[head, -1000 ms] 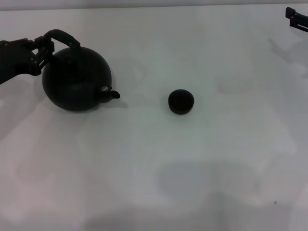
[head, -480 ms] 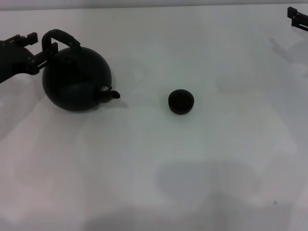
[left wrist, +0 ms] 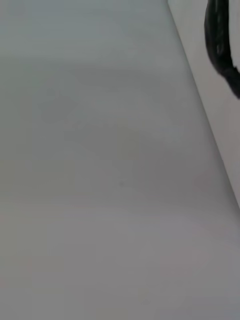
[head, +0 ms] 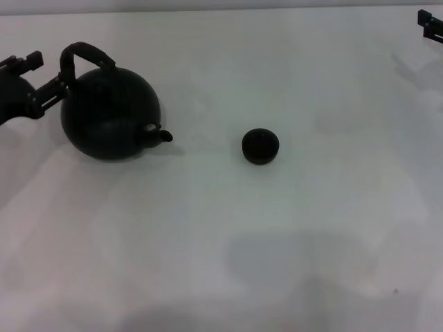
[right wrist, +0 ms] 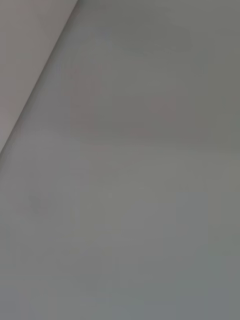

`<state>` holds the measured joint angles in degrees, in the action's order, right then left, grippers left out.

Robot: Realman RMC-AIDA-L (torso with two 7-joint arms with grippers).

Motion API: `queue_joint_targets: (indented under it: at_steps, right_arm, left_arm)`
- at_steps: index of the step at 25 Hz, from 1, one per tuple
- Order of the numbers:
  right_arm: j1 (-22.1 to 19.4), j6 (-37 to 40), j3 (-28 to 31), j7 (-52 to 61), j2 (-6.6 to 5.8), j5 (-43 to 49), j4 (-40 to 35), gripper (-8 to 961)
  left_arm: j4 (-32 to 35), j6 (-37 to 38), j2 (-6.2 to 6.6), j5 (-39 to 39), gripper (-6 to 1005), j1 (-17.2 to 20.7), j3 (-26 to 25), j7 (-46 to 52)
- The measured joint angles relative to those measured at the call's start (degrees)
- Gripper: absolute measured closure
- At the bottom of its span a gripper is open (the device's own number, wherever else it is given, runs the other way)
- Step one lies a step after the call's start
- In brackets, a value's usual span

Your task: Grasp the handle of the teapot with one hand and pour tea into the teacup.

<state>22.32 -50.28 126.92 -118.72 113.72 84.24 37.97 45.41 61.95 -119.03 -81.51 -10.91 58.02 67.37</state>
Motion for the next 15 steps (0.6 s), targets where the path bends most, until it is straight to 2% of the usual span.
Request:
queue_joint_targets:
  at_steps: [11, 15]
  right_arm:
    - [-0.9, 0.7, 1.6, 0.0, 0.1, -0.4, 0.1, 108]
    - [-1.6, 0.1, 2.3, 0.0, 0.43, -0.5, 0.7, 108]
  left_arm:
    - [0.1, 7.2, -0.01, 11.4, 376, 8.6, -0.2, -9.3]
    - [-2.1, 7.7, 0.06, 16.7, 376, 11.3, -2.4, -11.6]
